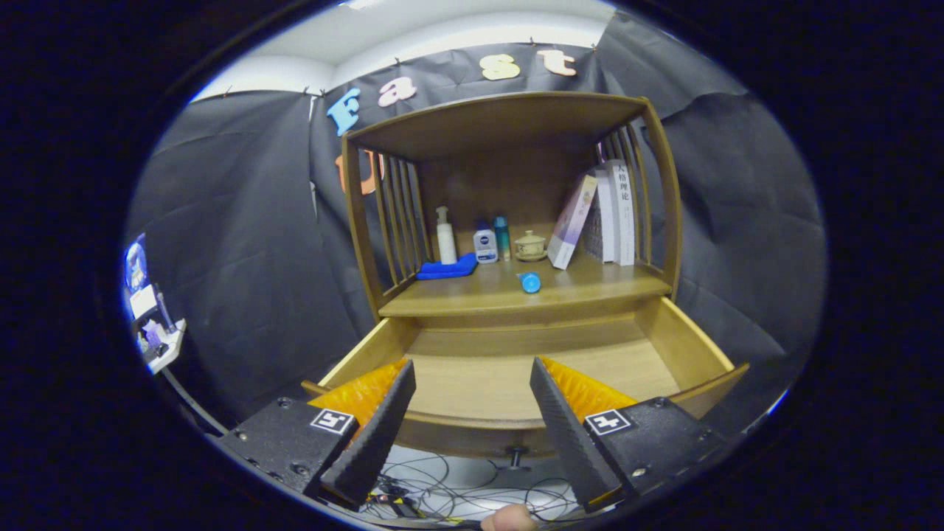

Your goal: Pull open the drawer, take out the items inside it, and place them on the countertop above the cabinet.

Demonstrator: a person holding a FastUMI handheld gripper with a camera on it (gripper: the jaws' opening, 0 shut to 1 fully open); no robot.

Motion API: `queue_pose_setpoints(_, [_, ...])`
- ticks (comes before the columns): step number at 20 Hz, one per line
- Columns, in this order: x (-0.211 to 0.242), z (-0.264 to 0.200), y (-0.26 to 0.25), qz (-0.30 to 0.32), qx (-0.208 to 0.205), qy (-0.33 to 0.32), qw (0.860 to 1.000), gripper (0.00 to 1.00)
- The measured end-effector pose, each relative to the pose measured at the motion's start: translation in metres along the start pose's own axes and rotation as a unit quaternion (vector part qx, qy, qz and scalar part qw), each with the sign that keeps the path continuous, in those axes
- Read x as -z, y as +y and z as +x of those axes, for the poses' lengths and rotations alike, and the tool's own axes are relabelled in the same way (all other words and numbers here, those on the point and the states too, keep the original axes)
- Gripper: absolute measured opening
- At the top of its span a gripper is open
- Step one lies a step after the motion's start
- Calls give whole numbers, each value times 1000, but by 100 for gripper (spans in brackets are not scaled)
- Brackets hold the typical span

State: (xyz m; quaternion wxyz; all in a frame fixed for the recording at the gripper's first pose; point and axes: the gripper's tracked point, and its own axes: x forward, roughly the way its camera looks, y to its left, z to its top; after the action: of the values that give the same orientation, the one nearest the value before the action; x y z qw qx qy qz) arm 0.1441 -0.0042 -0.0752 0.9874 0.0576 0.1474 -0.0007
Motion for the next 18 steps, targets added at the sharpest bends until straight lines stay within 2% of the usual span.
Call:
queue_pose_setpoints(5, [40,-1,-12,-42,32,-36,998,97])
queue_pose_setpoints(12, [111,7,-31,-42,69,-25,996,97])
queue_pose_setpoints(18, [130,24,-46,-20,87,-28,996,97])
